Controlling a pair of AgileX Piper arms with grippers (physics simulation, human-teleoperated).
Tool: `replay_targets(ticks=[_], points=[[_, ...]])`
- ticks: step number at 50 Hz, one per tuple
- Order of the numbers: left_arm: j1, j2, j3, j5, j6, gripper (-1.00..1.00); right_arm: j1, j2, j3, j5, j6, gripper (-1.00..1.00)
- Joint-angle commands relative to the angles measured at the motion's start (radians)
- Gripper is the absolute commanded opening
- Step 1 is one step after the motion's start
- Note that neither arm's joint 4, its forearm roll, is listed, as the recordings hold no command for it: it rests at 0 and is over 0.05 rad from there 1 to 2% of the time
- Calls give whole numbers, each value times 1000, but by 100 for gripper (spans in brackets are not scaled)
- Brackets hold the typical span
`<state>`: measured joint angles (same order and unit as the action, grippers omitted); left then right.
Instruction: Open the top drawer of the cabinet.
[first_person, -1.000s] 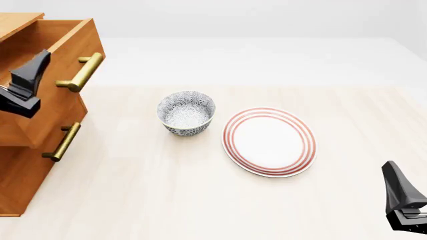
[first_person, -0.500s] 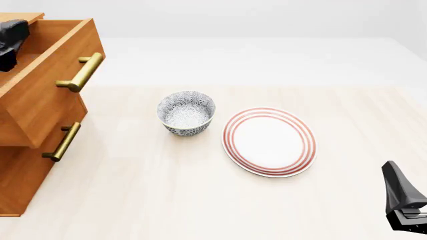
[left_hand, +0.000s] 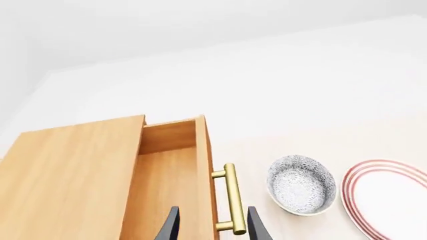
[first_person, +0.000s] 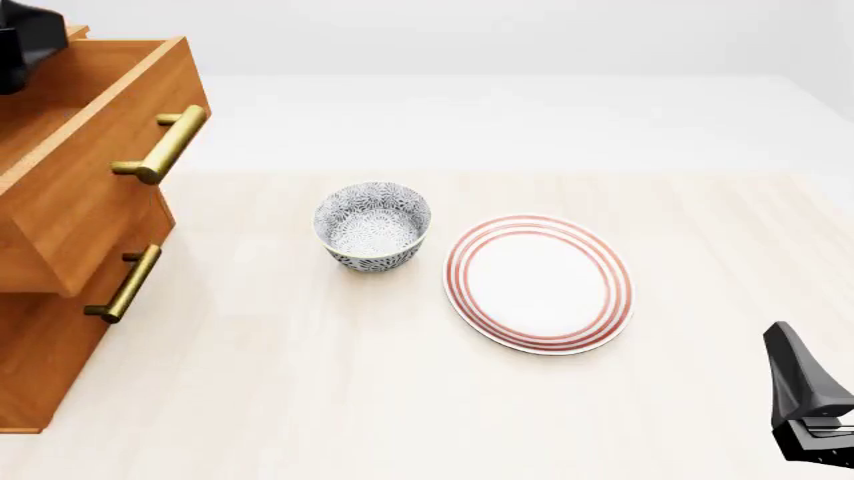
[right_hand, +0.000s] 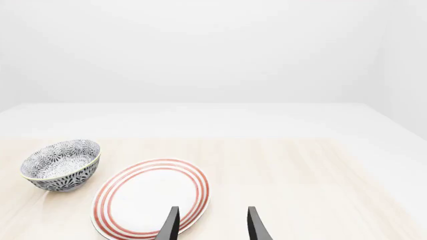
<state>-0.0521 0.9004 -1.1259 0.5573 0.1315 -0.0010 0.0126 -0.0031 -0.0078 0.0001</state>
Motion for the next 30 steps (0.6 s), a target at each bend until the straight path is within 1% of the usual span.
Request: replay_targets(ticks=[1,4,8,15,23,28,30], points=[[2,2,-67,125,-74,100,0,0,0,0,0,100],[7,5,-72,141,-69,100,0,0,0,0,0,100],[-13,25,-86,163,-100,100,0,0,0,0,0,100],[-20,44,-104,197,-120,100,0,0,0,0,0,100],[-15,56,-140,257,-108,100,0,0,0,0,0,100],[-22,59,-164,282,-128,100,0,0,0,0,0,100],[-15,67,-167,296,-114,100,0,0,0,0,0,100]])
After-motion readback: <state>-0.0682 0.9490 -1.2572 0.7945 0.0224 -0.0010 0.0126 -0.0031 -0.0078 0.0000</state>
